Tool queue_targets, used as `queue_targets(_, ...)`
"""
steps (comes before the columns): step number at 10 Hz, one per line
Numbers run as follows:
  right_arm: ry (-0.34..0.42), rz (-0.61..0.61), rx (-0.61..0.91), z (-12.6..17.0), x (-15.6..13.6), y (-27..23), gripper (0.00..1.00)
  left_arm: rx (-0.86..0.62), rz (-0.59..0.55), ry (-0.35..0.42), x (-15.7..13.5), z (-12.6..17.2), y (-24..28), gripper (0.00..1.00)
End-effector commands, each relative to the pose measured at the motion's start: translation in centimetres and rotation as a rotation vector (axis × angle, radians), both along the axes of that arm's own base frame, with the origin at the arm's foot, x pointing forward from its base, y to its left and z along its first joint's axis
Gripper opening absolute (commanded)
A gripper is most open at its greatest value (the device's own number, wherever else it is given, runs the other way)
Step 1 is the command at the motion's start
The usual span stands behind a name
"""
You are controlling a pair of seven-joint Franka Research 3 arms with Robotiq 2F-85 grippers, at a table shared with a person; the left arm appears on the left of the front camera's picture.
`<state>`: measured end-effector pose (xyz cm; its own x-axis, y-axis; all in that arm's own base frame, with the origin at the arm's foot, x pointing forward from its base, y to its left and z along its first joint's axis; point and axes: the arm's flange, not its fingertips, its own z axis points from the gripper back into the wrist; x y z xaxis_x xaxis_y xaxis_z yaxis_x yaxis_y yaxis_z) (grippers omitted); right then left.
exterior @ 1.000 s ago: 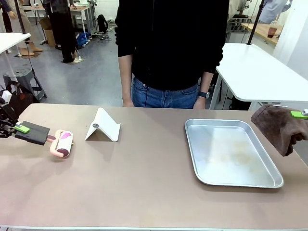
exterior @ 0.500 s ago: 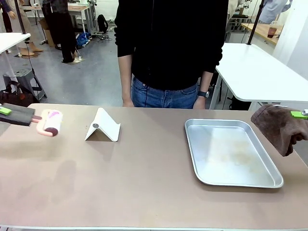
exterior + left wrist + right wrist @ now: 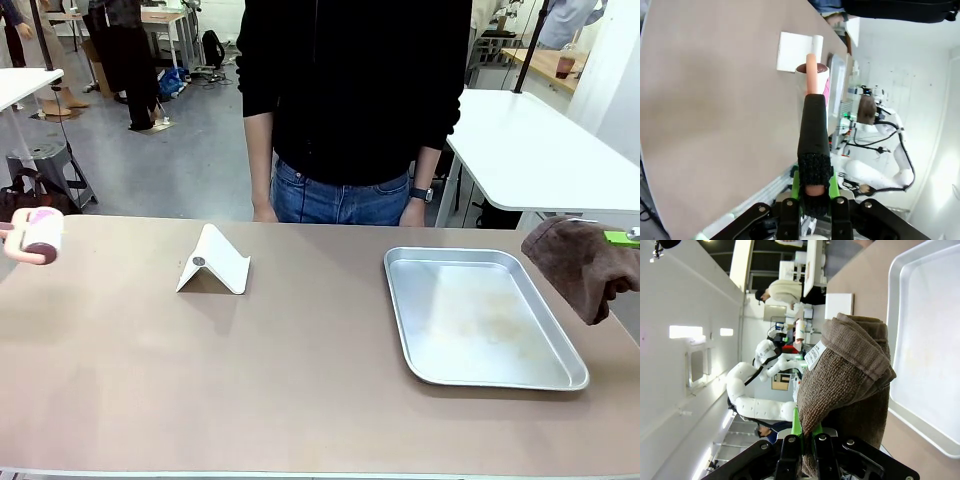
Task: Clean the surface of the table.
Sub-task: Clean the area not pointed to by the person.
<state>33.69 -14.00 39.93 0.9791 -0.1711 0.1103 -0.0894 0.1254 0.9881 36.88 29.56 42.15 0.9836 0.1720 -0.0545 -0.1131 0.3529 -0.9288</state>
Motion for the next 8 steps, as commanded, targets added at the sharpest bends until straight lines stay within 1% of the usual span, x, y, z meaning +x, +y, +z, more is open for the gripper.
queue_targets(1, 0.000, 0.007, 0.012, 0.6, 0.0, -0.2, 0.07, -0.082, 0.028, -0.020, -1.3, 0.6, 3.0, 0.22)
queue_targets(2, 0.000, 0.007, 0.012, 0.6, 0.0, -0.2, 0.07, -0.101, 0.017, -0.019, -1.9, 0.0, 4.0, 0.22)
queue_targets(3, 0.000, 0.007, 0.012, 0.6, 0.0, -0.2, 0.07, -0.073, 0.035, -0.026, -1.9, -0.9, 4.6, 0.22)
queue_targets(4, 0.000, 0.007, 0.012, 0.6, 0.0, -0.2, 0.07, -0.059, 0.027, 0.006, -2.6, 0.2, 3.0, 0.22)
queue_targets(8, 0.000, 0.007, 0.012, 0.6, 0.0, -0.2, 0.07, -0.059, 0.027, 0.006, -2.6, 0.2, 3.0, 0.22)
